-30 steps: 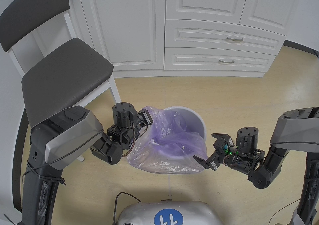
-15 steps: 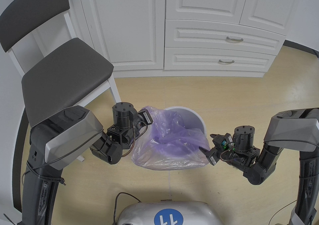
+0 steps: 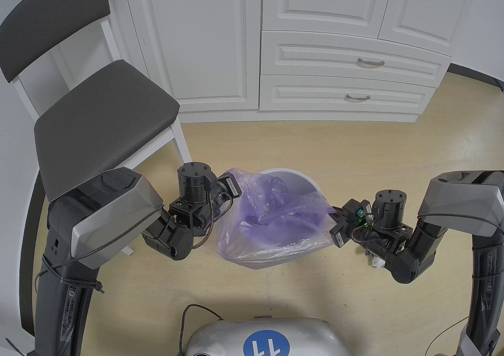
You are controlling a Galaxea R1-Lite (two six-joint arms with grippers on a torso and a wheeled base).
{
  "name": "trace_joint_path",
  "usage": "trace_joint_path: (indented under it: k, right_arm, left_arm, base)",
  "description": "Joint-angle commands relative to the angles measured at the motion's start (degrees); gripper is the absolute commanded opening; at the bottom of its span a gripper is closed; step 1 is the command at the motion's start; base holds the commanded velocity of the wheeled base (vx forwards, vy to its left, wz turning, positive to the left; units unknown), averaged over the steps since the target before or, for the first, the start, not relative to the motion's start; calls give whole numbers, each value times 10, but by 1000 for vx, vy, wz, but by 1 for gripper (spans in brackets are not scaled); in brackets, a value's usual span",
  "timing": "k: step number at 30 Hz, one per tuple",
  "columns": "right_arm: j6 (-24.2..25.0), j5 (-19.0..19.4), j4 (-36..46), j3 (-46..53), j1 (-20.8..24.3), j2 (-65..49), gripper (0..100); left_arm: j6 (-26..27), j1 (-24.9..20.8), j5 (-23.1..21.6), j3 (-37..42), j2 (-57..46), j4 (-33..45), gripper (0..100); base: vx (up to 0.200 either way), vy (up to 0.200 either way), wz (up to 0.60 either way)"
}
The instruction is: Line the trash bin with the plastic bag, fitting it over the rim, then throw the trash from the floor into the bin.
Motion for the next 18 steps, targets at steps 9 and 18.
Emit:
trace_joint_path:
  k: [9, 18]
  right_arm:
    - [1, 1, 74, -51, -73, 8, 0]
    - [1, 0, 119, -35, -76, -20, 0]
  left_arm:
    - [26, 18, 10, 3, -8, 1, 0]
    - [52, 17, 28, 29, -8, 1, 0]
  base:
    - [0, 0, 0]
    - [0, 0, 0]
